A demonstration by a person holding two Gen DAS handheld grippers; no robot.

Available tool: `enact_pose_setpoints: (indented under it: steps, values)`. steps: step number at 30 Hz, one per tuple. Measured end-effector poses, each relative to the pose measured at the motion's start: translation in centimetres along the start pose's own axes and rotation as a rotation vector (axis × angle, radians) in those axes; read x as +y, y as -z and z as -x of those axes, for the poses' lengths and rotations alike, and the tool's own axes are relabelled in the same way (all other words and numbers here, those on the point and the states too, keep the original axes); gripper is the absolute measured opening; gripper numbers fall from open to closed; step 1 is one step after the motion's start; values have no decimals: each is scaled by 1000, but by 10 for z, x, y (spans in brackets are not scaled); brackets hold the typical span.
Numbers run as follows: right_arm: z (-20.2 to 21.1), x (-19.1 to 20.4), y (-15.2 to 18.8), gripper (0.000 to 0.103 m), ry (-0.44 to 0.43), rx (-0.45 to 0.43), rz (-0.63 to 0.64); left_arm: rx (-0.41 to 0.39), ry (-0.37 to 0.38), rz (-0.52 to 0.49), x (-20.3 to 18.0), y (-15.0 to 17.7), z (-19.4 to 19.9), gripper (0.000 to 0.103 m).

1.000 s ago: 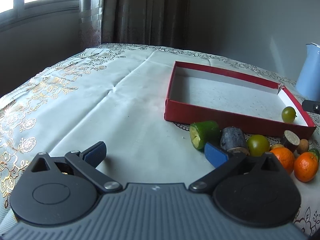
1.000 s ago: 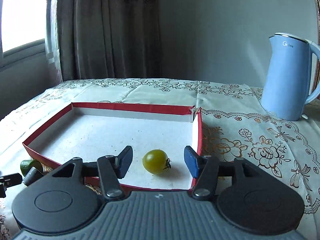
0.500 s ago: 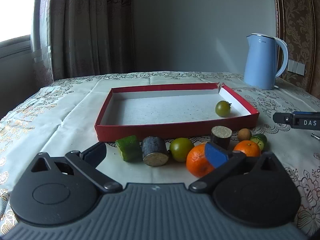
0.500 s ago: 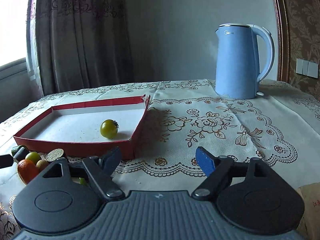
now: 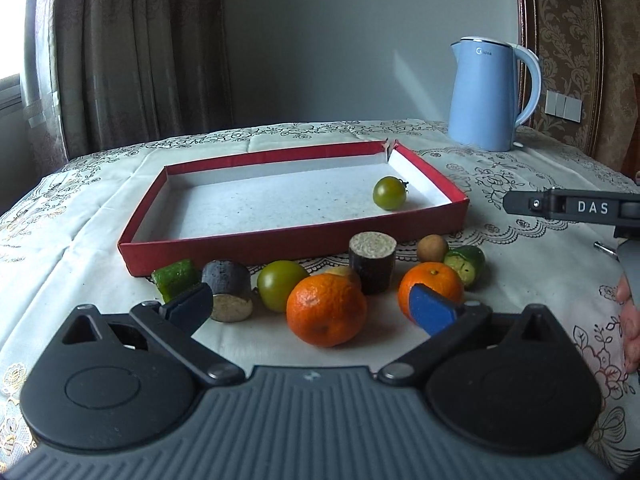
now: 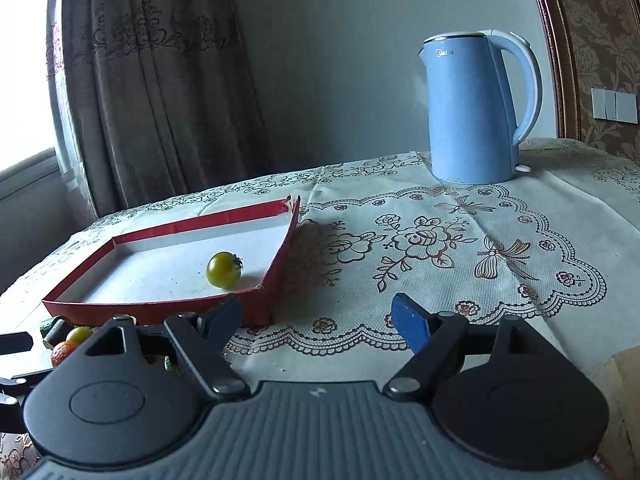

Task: Organize fruits
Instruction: 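Lower the left gripper onto the mandarin orange and close it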

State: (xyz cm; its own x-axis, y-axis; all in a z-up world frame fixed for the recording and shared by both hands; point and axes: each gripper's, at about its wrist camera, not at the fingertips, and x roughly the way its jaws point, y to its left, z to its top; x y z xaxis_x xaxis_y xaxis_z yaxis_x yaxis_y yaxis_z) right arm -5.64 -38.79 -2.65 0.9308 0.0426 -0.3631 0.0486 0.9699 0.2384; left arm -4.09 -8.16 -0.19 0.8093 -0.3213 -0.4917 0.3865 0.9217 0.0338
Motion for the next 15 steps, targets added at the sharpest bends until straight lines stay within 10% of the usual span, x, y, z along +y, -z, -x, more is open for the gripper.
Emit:
enact_pose_setpoints:
  steps: [15]
  values:
    - [-3,-6,-1,82,-25,15,-33,39,16,61,1,0,-12,96]
